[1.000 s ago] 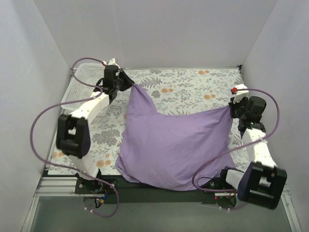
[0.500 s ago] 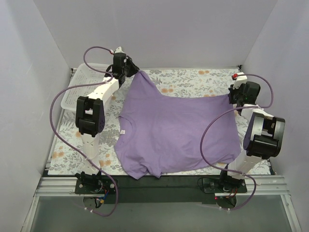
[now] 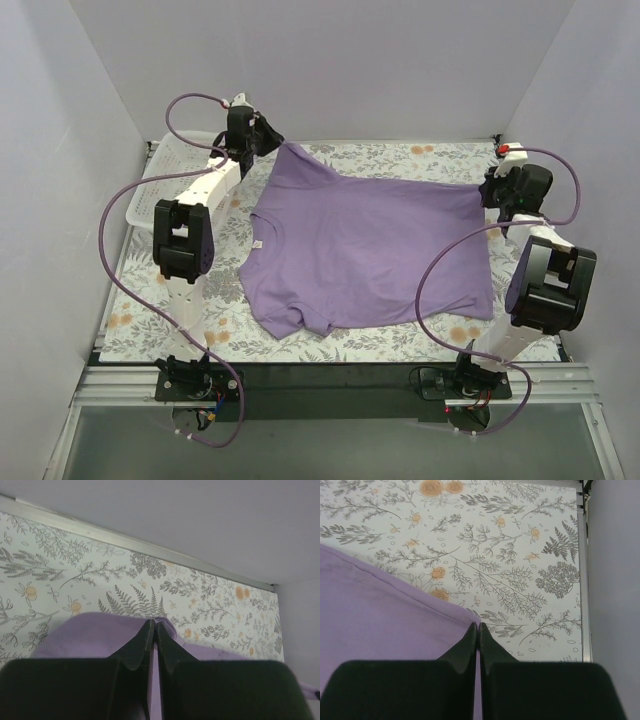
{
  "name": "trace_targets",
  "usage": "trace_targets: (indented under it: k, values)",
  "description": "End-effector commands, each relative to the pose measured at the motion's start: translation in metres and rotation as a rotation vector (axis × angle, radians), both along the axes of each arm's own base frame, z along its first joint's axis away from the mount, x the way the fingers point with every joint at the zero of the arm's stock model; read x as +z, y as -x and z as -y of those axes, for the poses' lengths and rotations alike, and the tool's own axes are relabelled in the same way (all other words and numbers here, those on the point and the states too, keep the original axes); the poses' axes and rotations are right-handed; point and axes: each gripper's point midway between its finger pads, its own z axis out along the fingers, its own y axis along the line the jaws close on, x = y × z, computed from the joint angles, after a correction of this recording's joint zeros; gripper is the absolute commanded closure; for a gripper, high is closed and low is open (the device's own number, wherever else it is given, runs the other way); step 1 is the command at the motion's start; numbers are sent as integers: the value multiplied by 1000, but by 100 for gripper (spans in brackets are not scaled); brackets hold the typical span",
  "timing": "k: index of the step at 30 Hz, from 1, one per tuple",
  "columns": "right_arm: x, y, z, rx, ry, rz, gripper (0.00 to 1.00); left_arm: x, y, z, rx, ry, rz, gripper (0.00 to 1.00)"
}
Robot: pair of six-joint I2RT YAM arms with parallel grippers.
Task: Fold and stack the t-shirts
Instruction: Fold the tshirt
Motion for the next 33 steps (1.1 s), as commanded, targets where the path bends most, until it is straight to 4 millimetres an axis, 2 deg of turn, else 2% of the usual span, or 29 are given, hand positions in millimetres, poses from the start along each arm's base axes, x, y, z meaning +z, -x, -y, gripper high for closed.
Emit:
trace_targets:
  k: [1,2,3,5,6,8,10,11,14,15,16,18,19,24,29,33]
  values:
    - [36,2,-1,21,-12,97,99,38,17,-1,-41,5,64,100]
    - [36,5,-1,20,-15,96,99,31,23,0,-55,4,53,100]
    - [36,7,0,21,-18,96,99,46,29,-1,-59,9,77,100]
    - [37,10,4,12,-19,98,99,41,41,-3,-69,3,69,100]
    - [34,12,5,11,-22,91,99,52,49,-4,-75,7,87,100]
    - [34,15,8,7,-26,92,99,56,59,-6,-81,5,100,100]
    - [30,18,10,-2,-30,83,99,53,78,-9,-89,-2,83,100]
    - [28,19,10,-2,-32,77,99,60,80,-10,-89,1,116,100]
    - [24,20,11,-5,-39,69,99,65,100,-13,-97,-1,127,100]
    - [23,20,11,-2,-42,65,99,73,106,-15,-99,1,142,100]
    - [22,19,11,-2,-45,62,99,65,112,-15,-105,0,124,100]
    - [22,18,11,-1,-48,57,99,74,123,-16,-112,4,143,100]
    - [18,17,11,-3,-57,47,99,68,128,-18,-111,1,129,100]
    - [14,11,13,-10,-75,32,99,74,147,-20,-121,8,143,100]
    - [11,7,12,-13,-101,21,99,65,156,-21,-130,6,119,100]
    - [9,7,14,-23,-99,15,99,70,164,-20,-138,12,130,100]
